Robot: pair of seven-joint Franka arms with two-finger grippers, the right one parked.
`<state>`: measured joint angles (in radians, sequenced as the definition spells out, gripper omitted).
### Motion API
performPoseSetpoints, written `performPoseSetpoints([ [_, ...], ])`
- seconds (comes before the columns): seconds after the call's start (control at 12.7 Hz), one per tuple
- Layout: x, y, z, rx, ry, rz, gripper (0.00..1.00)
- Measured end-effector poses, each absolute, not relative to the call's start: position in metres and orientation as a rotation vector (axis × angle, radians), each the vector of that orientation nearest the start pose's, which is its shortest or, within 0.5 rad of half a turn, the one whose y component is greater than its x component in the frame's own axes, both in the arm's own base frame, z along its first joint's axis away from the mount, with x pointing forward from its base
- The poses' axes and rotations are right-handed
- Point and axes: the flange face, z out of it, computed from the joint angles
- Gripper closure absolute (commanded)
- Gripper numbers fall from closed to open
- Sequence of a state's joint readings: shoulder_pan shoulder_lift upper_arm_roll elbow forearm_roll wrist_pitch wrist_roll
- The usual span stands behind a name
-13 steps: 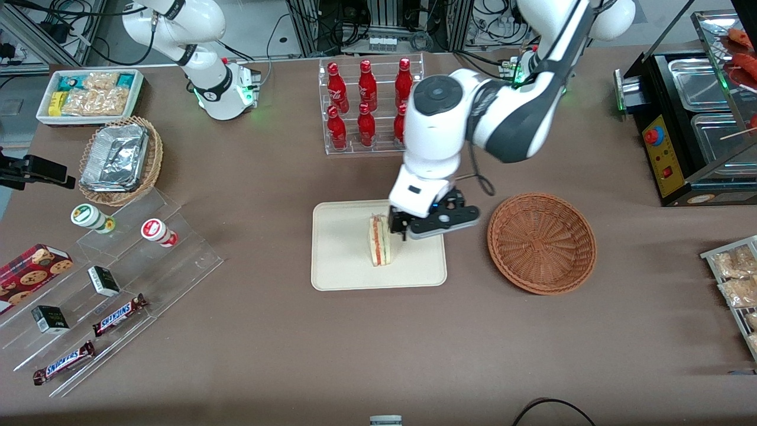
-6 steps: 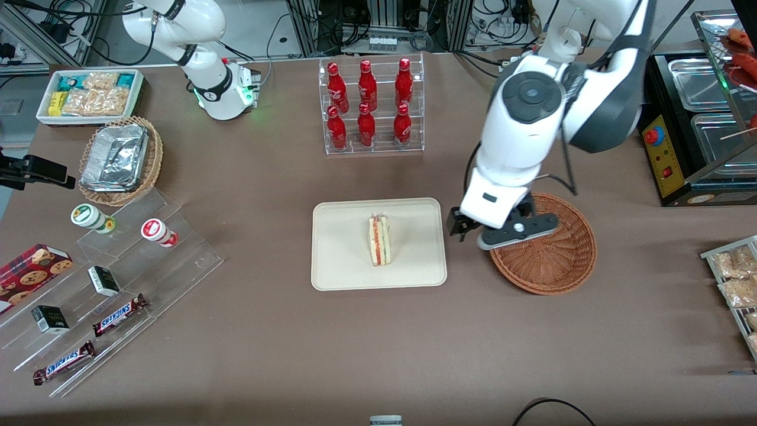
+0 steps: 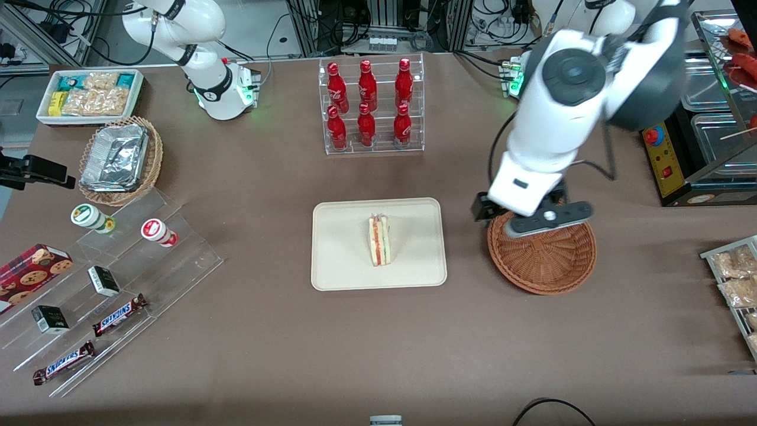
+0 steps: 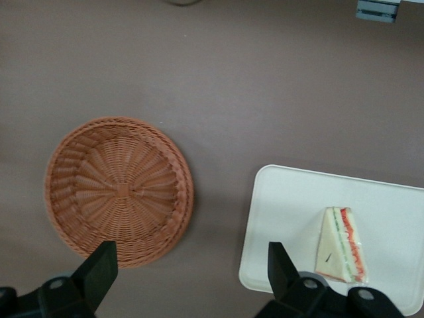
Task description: Place sandwich from basket to tray
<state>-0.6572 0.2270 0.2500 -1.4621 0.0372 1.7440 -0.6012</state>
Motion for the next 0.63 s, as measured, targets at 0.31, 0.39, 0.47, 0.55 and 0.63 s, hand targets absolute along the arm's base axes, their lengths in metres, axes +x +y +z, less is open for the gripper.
performPoseSetpoints([
  [0.31, 0.589, -0.17, 0.59, -3.078, -0.232, -0.099, 0.0],
  [0.39, 0.59, -0.146, 0.596, -3.082, -0.208, -0.081, 0.0],
  [0.47, 0.588, -0.124, 0.602, -3.084, -0.179, -0.054, 0.0],
  [0.55, 0.585, -0.107, 0.609, -3.091, -0.148, -0.036, 0.0],
  [0.63, 0.581, -0.094, 0.615, -3.097, -0.126, -0.031, 0.0],
])
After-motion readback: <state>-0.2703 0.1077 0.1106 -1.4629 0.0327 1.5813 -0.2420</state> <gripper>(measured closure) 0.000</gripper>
